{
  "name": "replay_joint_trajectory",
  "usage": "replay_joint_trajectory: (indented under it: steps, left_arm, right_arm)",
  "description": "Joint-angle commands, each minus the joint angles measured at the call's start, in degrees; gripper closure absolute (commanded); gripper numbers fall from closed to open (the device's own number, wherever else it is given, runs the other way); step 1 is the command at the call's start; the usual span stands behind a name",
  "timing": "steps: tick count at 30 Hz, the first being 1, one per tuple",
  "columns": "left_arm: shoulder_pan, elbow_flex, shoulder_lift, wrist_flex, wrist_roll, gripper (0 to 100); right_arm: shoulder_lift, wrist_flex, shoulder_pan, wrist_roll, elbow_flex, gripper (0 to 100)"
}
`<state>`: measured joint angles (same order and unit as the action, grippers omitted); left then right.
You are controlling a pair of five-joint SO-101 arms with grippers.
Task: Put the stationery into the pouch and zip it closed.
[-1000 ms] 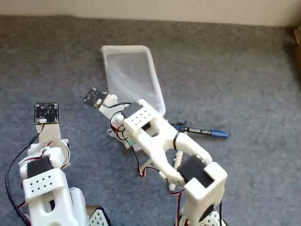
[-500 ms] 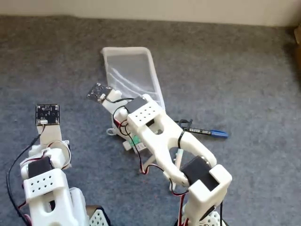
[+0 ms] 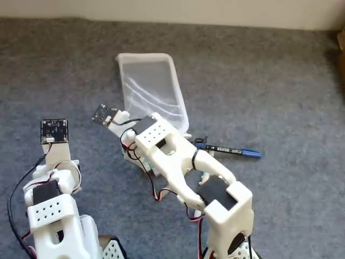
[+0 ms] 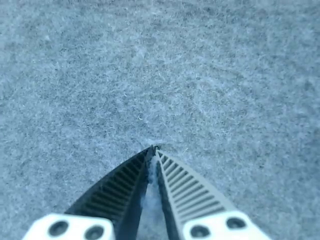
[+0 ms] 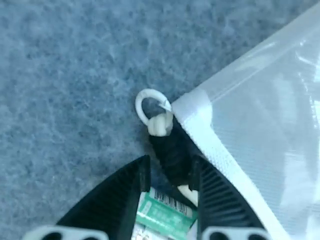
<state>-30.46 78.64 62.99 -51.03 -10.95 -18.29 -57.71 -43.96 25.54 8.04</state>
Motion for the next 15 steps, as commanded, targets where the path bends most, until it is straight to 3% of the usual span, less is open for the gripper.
replay_joint_trajectory:
  steps: [1,11,15]
  left_arm:
    - [-0.1,-0.4,0.7,1.1,0.5,99]
    - [0.0,-0.3,0.7,1.1,0.5,99]
    - [0.0,-0.3,0.7,1.1,0.5,99]
  right_arm:
    - [-0.5,0.7,0.1,0.3,-2.3,86.8]
    - [-7.3,2.4,2.3,0.5,-4.4,87.8]
    - [-5.8,2.4,3.0,0.6,-4.4,99.8]
